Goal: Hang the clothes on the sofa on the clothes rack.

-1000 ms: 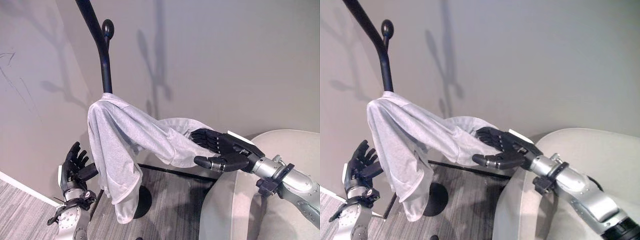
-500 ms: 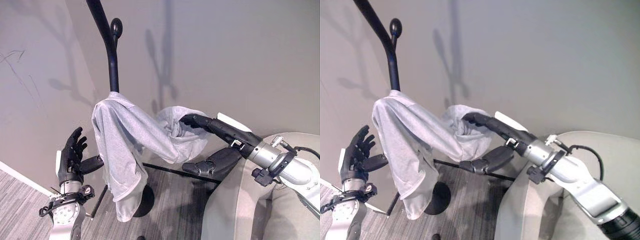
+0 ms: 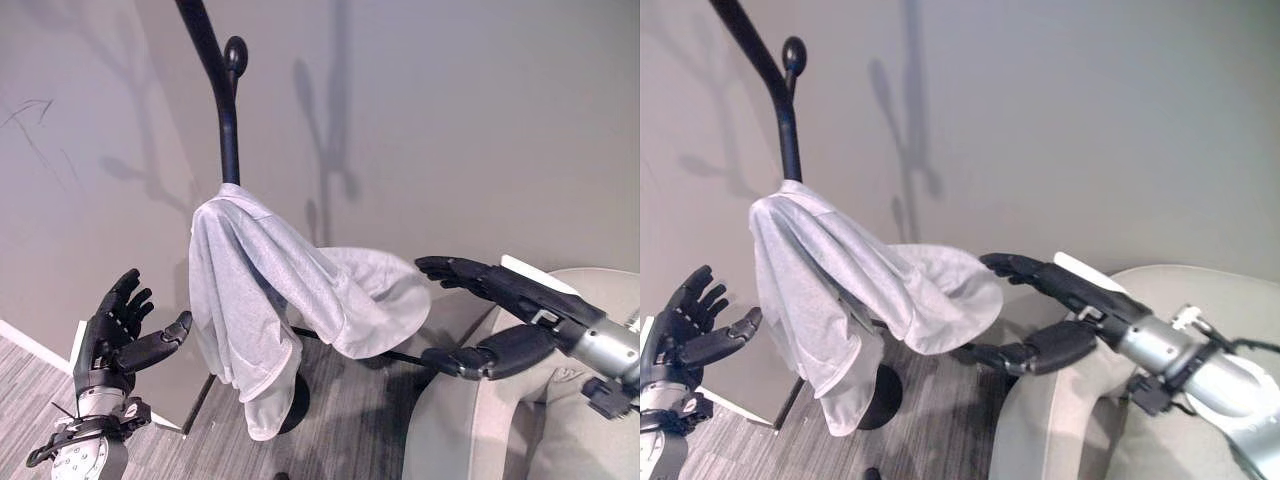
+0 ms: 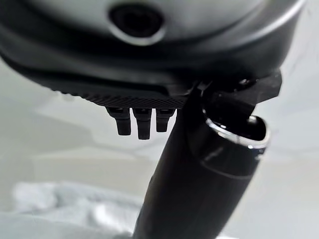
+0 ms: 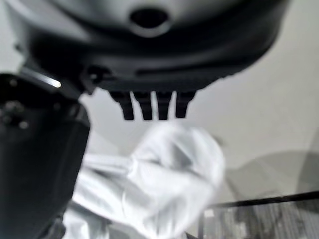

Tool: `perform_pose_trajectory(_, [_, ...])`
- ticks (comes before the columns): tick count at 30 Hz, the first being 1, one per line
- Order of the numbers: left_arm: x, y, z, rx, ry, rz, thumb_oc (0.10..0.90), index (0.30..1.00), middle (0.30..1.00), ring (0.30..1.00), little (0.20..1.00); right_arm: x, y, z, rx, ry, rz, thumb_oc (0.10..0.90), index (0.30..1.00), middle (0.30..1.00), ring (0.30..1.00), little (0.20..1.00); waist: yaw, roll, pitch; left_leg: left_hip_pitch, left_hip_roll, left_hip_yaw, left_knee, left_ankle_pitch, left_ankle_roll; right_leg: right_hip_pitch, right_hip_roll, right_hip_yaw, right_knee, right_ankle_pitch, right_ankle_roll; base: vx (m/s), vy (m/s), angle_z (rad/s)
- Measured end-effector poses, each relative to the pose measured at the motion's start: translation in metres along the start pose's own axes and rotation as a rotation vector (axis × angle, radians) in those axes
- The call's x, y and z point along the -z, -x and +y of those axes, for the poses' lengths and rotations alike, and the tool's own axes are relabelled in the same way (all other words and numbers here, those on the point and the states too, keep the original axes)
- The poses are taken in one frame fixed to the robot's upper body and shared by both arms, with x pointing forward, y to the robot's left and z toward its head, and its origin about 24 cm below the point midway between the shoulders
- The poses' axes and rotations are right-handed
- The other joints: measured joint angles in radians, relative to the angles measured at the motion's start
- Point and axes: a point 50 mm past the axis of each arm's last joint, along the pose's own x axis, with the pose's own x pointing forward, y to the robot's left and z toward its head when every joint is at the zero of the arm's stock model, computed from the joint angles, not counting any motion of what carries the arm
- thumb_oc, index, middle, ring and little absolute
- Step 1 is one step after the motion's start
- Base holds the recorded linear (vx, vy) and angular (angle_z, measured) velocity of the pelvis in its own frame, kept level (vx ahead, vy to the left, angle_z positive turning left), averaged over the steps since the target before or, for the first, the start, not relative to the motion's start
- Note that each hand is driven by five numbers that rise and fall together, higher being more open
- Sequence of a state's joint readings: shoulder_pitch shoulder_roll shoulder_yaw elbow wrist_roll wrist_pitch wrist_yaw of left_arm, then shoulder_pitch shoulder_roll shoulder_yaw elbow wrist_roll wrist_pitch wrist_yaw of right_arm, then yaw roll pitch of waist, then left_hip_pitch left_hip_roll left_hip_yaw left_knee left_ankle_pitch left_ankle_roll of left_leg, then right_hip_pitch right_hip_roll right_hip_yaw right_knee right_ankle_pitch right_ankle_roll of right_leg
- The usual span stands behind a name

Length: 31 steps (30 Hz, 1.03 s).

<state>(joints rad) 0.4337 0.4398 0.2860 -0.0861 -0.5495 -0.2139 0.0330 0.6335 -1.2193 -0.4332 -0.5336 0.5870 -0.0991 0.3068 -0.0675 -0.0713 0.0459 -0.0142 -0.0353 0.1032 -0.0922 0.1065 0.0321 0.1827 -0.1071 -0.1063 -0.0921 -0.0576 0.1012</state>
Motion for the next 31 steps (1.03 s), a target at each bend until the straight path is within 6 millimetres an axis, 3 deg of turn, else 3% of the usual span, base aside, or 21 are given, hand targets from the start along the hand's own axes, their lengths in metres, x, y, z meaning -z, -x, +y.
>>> perform_pose_trajectory(5, [0.011, 0.031, 0.031, -0.121, -0.028, 0.078, 0.8, 0.9, 0.9, 0.9, 0.9, -0.002, 0.029, -0.01, 0.083, -0.018, 0.031, 0.8, 0.9, 0.9, 0.9, 0.9, -0.007, -0.007, -0.006, -0.001, 0.0, -0.001, -0.001, 0.0, 0.0, -0.001, 0.0, 0.001, 0.0, 0.0, 0.0, 0.0, 0.0, 0.0])
perform_pose_trajectory(8, [0.013, 0.038, 0.036, -0.105, -0.015, 0.098, 0.8, 0.9, 0.9, 0.9, 0.9, 0.004, 0.039, -0.008, 0.148, -0.155, -0.02, 0.8, 0.9, 0.9, 0.9, 0.9, 0.003, -0.015, -0.037, -0.007, -0.001, -0.003, -0.004, -0.004, 0.004, -0.005, 0.0, 0.001, 0.0, -0.001, 0.0, -0.02, -0.013, 0.02])
perform_pose_trajectory(9, [0.019, 0.042, 0.036, -0.106, 0.032, 0.104, 0.8, 0.9, 0.9, 0.9, 0.9, 0.014, 0.046, -0.003, 0.197, -0.228, -0.028, 0.8, 0.9, 0.9, 0.9, 0.9, 0.006, -0.012, -0.041, -0.01, -0.001, -0.004, -0.003, -0.003, 0.003, -0.01, 0.0, 0.0, 0.005, -0.002, -0.003, -0.03, -0.023, 0.03])
perform_pose_trajectory(10, [0.033, 0.047, 0.039, -0.134, 0.087, 0.124, 0.8, 0.9, 0.9, 0.9, 0.9, 0.031, 0.046, 0.009, 0.274, -0.364, -0.066, 0.8, 0.9, 0.9, 0.9, 0.9, 0.007, -0.017, -0.06, -0.014, -0.001, -0.005, -0.004, 0.0, -0.002, -0.014, 0.001, -0.001, 0.006, -0.005, -0.004, 0.0, 0.0, 0.0])
perform_pose_trajectory(13, [0.114, 0.078, 0.041, -0.173, 0.09, 0.517, 0.8, 0.9, 0.9, 0.9, 0.9, 0.092, 0.029, 0.055, 0.283, -0.686, 0.048, 0.8, 0.9, 0.9, 0.9, 0.9, -0.004, -0.013, -0.079, -0.019, -0.002, -0.005, -0.004, 0.001, -0.005, -0.011, 0.0, -0.001, 0.003, -0.005, -0.005, -0.02, -0.011, -0.02])
perform_pose_trajectory(15, [0.153, 0.095, 0.02, -0.116, 0.109, 0.761, 0.8, 0.9, 0.9, 0.9, 0.9, 0.118, 0.023, 0.087, 0.201, -0.803, 0.204, 0.8, 0.9, 0.9, 0.9, 0.9, 0.0, -0.006, -0.08, -0.032, -0.003, -0.005, -0.004, -0.001, -0.001, -0.022, -0.001, -0.002, 0.002, -0.004, -0.005, 0.0, -0.004, 0.1])
perform_pose_trajectory(18, [0.189, 0.124, -0.013, -0.108, 0.182, 0.967, 0.8, 0.9, 0.9, 0.9, 0.9, 0.147, 0.006, 0.13, 0.117, -0.915, 0.345, 0.8, 0.9, 0.9, 0.9, 0.9, -0.002, -0.007, -0.066, -0.035, -0.003, -0.005, -0.004, 0.003, -0.004, -0.025, -0.001, -0.02, 0.002, 0.002, -0.008, 0.0, 0.0, 0.14])
perform_pose_trajectory(20, [0.195, 0.13, -0.029, -0.093, 0.231, 1.021, 0.8, 0.9, 0.9, 0.9, 0.9, 0.151, 0.01, 0.142, 0.082, -0.928, 0.416, 0.8, 0.9, 0.9, 0.9, 0.9, 0.009, 0.0, -0.061, -0.038, -0.004, -0.009, -0.004, 0.004, -0.006, -0.028, -0.002, -0.027, 0.002, 0.001, -0.008, 0.02, 0.0, 0.14])
perform_pose_trajectory(23, [0.209, 0.131, -0.027, -0.141, 0.175, 1.116, 0.8, 0.9, 0.9, 0.9, 0.9, 0.176, -0.023, 0.175, 0.207, -1.088, 0.467, 0.8, 0.9, 0.9, 0.9, 0.9, 0.002, -0.004, -0.058, -0.025, 0.002, -0.013, -0.004, 0.011, -0.015, -0.01, 0.007, -0.027, 0.001, 0.0, -0.012, 0.01, 0.001, 0.03])
perform_pose_trajectory(24, [0.209, 0.119, -0.035, -0.104, 0.171, 1.09, 0.8, 0.9, 0.9, 0.9, 0.9, 0.18, -0.029, 0.192, 0.201, -1.129, 0.514, 0.8, 0.9, 0.9, 0.9, 0.9, 0.02, 0.008, -0.05, -0.027, -0.001, -0.017, -0.004, 0.011, -0.014, -0.008, 0.005, -0.031, 0.001, -0.002, -0.014, 0.03, 0.005, 0.05])
perform_pose_trajectory(25, [0.209, 0.114, -0.035, -0.085, 0.126, 1.093, 0.8, 0.9, 0.9, 0.9, 0.9, 0.191, -0.035, 0.202, 0.251, -1.17, 0.558, 0.8, 0.9, 0.9, 0.9, 0.9, 0.022, 0.004, -0.051, -0.021, 0.001, -0.019, 0.001, 0.014, -0.012, -0.003, 0.007, -0.03, 0.001, -0.002, -0.014, 0.04, 0.006, 0.11])
perform_pose_trajectory(28, [0.21, 0.105, -0.041, -0.04, 0.055, 1.101, 0.8, 0.9, 0.9, 0.9, 0.9, 0.202, -0.037, 0.244, 0.263, -1.254, 0.747, 0.8, 0.9, 0.9, 0.9, 0.9, 0.053, 0.008, -0.053, -0.022, -0.001, -0.039, -0.004, 0.016, -0.012, 0.006, 0.008, -0.056, 0.002, -0.007, -0.019, 0.03, 0.004, 0.19])
perform_pose_trajectory(31, [0.211, 0.1, -0.045, -0.002, -0.024, 1.111, 0.8, 0.9, 0.9, 0.9, 0.9, 0.206, -0.03, 0.287, 0.298, -1.362, 0.953, 0.8, 0.9, 0.9, 0.9, 0.9, 0.058, 0.008, -0.055, -0.02, -0.003, -0.056, -0.003, 0.016, -0.011, 0.014, 0.012, -0.07, 0.002, -0.015, -0.023, 0.03, 0.004, 0.19])
